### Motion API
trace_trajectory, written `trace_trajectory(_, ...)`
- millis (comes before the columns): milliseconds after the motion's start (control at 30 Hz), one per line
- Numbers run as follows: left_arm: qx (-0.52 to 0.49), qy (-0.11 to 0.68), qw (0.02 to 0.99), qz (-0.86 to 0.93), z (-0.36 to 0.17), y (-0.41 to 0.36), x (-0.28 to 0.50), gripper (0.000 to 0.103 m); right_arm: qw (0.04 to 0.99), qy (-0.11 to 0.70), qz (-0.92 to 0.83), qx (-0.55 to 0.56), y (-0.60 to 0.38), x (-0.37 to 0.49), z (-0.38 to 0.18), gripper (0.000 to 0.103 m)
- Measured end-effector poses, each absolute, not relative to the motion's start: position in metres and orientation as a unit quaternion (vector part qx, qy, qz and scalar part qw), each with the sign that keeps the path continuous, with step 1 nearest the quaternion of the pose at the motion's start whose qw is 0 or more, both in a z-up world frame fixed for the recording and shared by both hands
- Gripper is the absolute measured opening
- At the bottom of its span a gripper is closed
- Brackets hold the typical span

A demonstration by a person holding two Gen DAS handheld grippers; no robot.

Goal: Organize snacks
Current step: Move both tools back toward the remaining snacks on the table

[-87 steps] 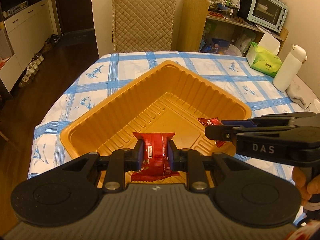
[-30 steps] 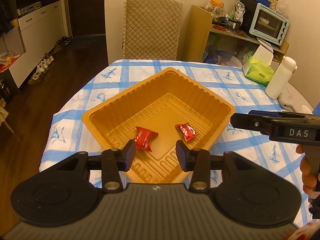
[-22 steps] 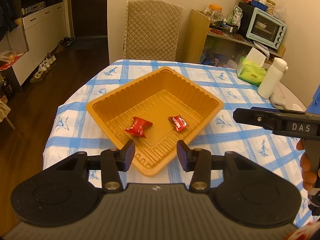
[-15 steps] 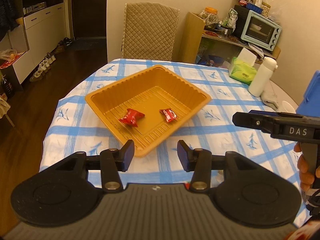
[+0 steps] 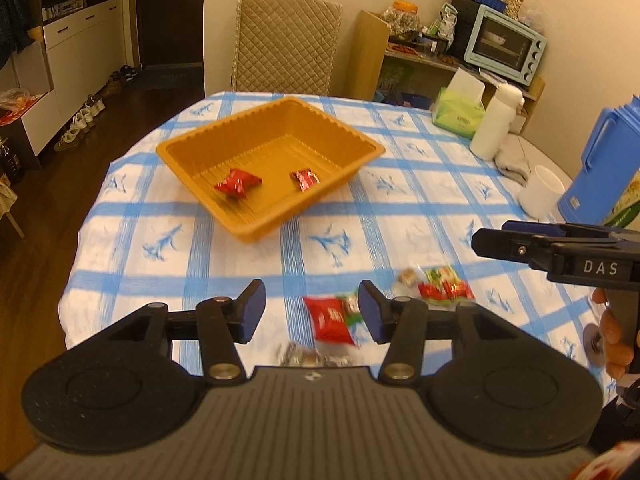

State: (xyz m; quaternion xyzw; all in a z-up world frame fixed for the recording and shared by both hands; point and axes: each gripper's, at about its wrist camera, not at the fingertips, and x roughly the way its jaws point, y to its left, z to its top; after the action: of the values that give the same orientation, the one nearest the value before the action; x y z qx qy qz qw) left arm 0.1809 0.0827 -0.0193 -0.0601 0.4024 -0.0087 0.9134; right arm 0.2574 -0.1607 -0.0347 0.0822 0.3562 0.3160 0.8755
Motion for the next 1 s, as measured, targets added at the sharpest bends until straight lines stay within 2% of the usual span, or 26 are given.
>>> trace_trajectory(767,-0.046,0.457,0.888,-0.001,-0.072,0.051,0.137,0.056,0.862,0.409,0.292,0.065,-0.197,0.21,-0.08,0.068)
trace_trajectory(1000,-0.045,0.463,0.885,-0.001,-0.085,0.042,0.138,0.064,0.858,0.423,0.284,0.062,-0.201,0.21,-0.093,0.068)
